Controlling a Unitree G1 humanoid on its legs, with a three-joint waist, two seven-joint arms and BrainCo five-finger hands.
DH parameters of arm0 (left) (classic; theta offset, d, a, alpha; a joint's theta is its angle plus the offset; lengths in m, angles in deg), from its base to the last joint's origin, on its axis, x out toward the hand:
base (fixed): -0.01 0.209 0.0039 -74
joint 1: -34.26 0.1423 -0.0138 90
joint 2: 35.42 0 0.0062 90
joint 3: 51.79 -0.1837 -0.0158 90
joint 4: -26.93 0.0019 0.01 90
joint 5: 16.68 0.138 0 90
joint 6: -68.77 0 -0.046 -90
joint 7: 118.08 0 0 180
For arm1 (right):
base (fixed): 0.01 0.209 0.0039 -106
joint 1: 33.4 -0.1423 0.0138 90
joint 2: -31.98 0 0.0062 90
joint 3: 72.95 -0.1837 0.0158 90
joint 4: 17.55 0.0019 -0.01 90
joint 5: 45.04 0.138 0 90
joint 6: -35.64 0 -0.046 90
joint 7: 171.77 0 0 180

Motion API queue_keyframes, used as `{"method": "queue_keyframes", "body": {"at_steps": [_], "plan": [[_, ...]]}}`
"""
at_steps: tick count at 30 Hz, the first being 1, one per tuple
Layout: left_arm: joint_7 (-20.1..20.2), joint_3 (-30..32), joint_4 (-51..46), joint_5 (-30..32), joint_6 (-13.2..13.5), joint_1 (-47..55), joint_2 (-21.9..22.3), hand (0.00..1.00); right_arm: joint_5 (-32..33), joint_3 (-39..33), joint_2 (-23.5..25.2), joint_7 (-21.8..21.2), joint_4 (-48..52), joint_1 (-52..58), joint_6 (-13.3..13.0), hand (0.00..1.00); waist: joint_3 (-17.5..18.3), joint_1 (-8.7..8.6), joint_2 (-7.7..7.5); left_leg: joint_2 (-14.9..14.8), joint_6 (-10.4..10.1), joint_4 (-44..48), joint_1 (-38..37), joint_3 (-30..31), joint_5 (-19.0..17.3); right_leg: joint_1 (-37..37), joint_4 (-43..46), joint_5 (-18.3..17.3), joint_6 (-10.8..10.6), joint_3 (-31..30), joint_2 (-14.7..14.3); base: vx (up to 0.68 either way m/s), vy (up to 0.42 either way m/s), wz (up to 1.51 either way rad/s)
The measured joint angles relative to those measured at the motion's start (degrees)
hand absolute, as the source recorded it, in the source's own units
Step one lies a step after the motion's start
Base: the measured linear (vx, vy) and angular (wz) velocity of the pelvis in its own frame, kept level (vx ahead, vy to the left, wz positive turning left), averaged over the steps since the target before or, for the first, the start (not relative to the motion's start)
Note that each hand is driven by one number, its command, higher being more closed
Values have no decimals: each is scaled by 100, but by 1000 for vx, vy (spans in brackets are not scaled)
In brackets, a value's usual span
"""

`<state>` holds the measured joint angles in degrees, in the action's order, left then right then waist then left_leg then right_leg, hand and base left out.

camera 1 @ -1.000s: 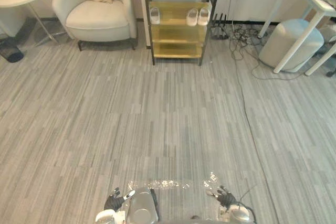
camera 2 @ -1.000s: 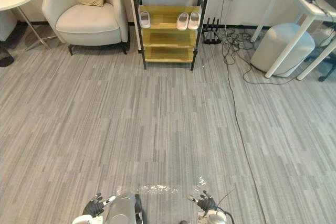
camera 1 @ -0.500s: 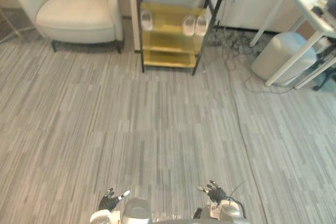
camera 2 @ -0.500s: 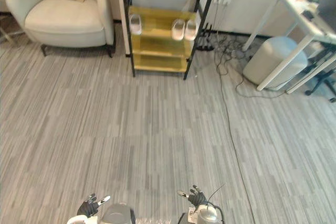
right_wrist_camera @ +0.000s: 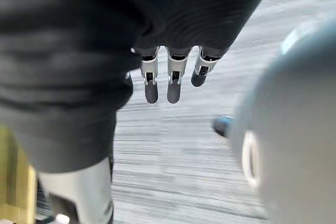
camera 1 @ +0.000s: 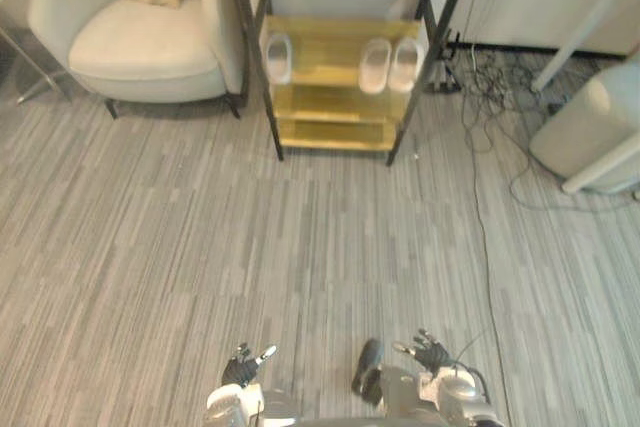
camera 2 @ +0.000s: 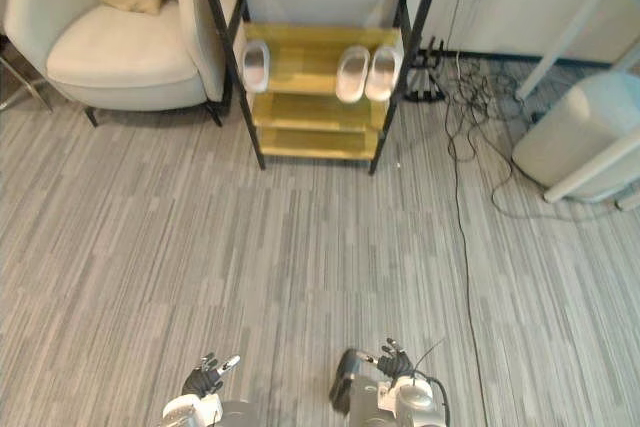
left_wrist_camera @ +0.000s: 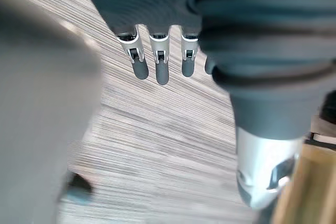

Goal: Organize the slippers on the shoe rack

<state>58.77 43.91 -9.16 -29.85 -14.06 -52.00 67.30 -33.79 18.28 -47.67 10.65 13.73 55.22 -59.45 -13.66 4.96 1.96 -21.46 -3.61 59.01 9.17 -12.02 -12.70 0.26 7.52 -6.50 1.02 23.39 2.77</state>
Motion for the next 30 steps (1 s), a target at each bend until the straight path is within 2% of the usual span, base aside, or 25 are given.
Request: {"method": "queue_keyframes", "body": {"at_steps": [2, 4, 5, 6, 7, 9, 10, 11, 12, 13, 14, 15, 16, 17, 18, 19, 20, 21, 22, 24, 25, 26, 28, 29, 30], "plan": [[3, 1, -154, 2, 30, -44, -18, 0, 18, -9, 35, 19, -103, -51, 9, 0, -41, 100, -73, 248, 50, -575, 699, -201, -384, 324, -115, -98, -141, 17, 121, 430, 67, -5], [4, 14, -244, 4, 94, -84, -61, 0, 17, -92, 118, 43, -105, -94, 10, 0, -105, 155, -166, 754, 86, -2057, 1132, -251, -318, 590, -90, -251, -435, 25, 364, 476, 193, -8], [-1, 19, -272, 7, 105, -66, -49, 0, 16, -111, 107, 51, -101, -89, -3, 0, -103, 174, -177, 1126, 0, -3592, 1142, -133, 280, 753, -70, -442, -679, 14, 500, 508, 281, -14], [-4, 37, -266, -49, 114, -32, 13, 0, 16, -91, 88, 62, -118, -86, -2, 0, -78, 270, -88, 1248, 161, -4207, 1007, 41, 1360, 912, -113, -546, -864, -171, 451, 524, 293, -15], [-4, 80, -260, -43, 114, -97, -117, 0, 16, -31, 254, 80, -143, -106, 6, 0, -92, 326, -370, 1476, 215, -4250, 924, -79, 1202, 1016, -234, -549, -872, -320, 606, 543, 234, -9], [7, 319, -261, -106, 126, -121, -211, 0, 10, -23, 402, 64, -71, -229, -26, 0, -81, 383, -632, 1601, 474, -3911, 980, -125, 919, 1091, -351, -364, -743, -427, 542, 555, 119, 8], [4, 435, -220, -102, 105, -123, -209, 0, 10, -26, 399, 68, -69, -246, -49, 0, -86, 407, -651, 1609, 553, -3604, 960, -143, 659, 1280, -430, -244, -765, -398, 566, 463, 78, 3], [-2, 466, -116, -98, 88, -106, -229, 0, 4, -23, 403, 66, -72, -246, -66, 0, -87, 417, -647, 1590, 609, -3356, 868, -162, 443, 1369, -285, -140, -881, -456, 596, 446, 132, -5], [1, 460, -41, -84, 78, -52, -289, 0, 1, -16, 416, 56, -74, -248, -70, 0, -80, 433, -630, 1530, 605, -3255, 689, -197, 258, 1295, 204, -137, -889, -550, 645, 405, 168, -21], [-2, 444, 80, -53, 29, 37, -339, 0, 0, -5, 445, 35, -74, -243, -93, 0, -100, 429, -563, 1418, 526, -3329, 354, -220, -27, 977, 1357, -66, -1084, -593, 754, 446, 177, -27], [-4, 401, 163, -49, -44, 75, -379, 0, -8, 1, 477, 14, -76, -231, -88, 0, -112, 427, -581, 1399, 487, -3393, 104, -223, -199, 568, 2510, 65, -1342, -515, 982, 360, 118, -17], [-4, 358, 185, -48, -72, 99, -425, 0, -8, 1, 496, -3, -77, -185, -75, 0, -126, 423, -570, 1405, 470, -3449, -63, -225, -313, 315, 3219, 54, -1316, -387, 1143, 362, 60, -3], [-5, 231, 184, -48, -96, 148, -478, 0, -12, 5, 515, -22, -68, -129, -48, 0, -115, 408, -594, 1400, 479, -3619, -439, -201, -445, -3, 4009, -133, -985, -10, 1335, 373, 16, 3], [-4, 188, 180, -49, -99, 174, -497, 0, -12, 12, 524, -23, -68, -89, -38, 0, -111, 404, -597, 1396, 462, -3771, -655, -210, -453, -143, 4119, -280, -795, 191, 1364, 453, -13, 14], [-6, 182, 177, -51, -104, 200, -502, 0, -12, 11, 522, -21, -69, -37, -33, 0, -111, 354, -598, 1383, 405, -4013, -945, -213, -420, -347, 3950, -519, -611, 497, 1346, 295, -17, 14], [-5, 181, 162, -52, -105, 196, -498, 0, -11, 11, 518, -21, -69, -26, -25, 0, -111, 339, -594, 1378, 363, -4095, -1033, -212, -395, -454, 3767, -601, -540, 570, 1309, 349, -68, 12], [-6, 179, 114, -53, -106, 163, -476, 0, -11, 10, 506, -22, -54, -49, -23, 0, -120, 278, -571, 1341, 345, -4318, -1232, -227, -388, -788, 3039, -705, -458, 671, 1130, 262, -78, 4], [-5, 176, 111, -53, -106, 151, -453, 0, -10, 10, 497, -21, -53, -89, -21, 0, -134, 232, -530, 1295, 310, -4461, -1333, -223, -376, -961, 2328, -638, -445, 599, 917, 411, -137, 8], [-5, 162, 106, -50, -93, 118, -431, 0, -8, 9, 483, -20, -49, -139, -21, 0, -150, 169, -505, 1269, 227, -4677, -1513, -221, -328, -1205, 1051, -209, -429, 319, 593, 389, -159, 17], [-6, 156, 108, -50, -78, 97, -419, 0, -3, 5, 448, -19, -6, -124, -31, 0, -142, 132, -539, 1321, 109, -4833, -1768, -211, -353, -1334, -140, 607, -488, -103, 400, 488, -224, 32], [-6, 167, 107, -47, -53, 128, -411, 0, -4, 5, 406, -20, 100, -27, -33, 0, -100, 113, -610, 1372, -181, -4837, -1994, -121, -528, -1293, -311, 1294, -292, -353, 387, 494, -240, 50], [-14, 193, 183, -49, -51, 76, -324, 0, -5, 1, 294, -23, 147, -20, -34, 0, -102, 74, -422, 1239, -316, -4847, -2177, 34, -617, -1210, -87, 1525, -15, -363, 285, 589, -251, 52], [3, 211, 184, -40, -19, 129, -70, 0, -7, -60, 159, -24, 143, -32, -62, 0, 67, 80, -116, 936, -387, -4761, -2107, 184, -520, -1231, 148, 1110, 49, -221, 88, 396, -158, 30], [5, 211, 185, -55, -7, 149, 38, 0, -7, -75, 97, -23, 124, -28, -58, 0, 99, 84, -39, 833, -415, -4655, -2077, 212, -472, -1222, 221, 954, 71, -155, 32, 470, -241, 30], [9, 226, 171, -53, -12, 95, 92, 0, -5, -85, 93, -21, 67, 0, -30, 0, 123, 82, -9, 708, -477, -4068, -1769, 384, -367, -1167, 305, 774, 107, -25, -6, 456, -233, 30]]}}
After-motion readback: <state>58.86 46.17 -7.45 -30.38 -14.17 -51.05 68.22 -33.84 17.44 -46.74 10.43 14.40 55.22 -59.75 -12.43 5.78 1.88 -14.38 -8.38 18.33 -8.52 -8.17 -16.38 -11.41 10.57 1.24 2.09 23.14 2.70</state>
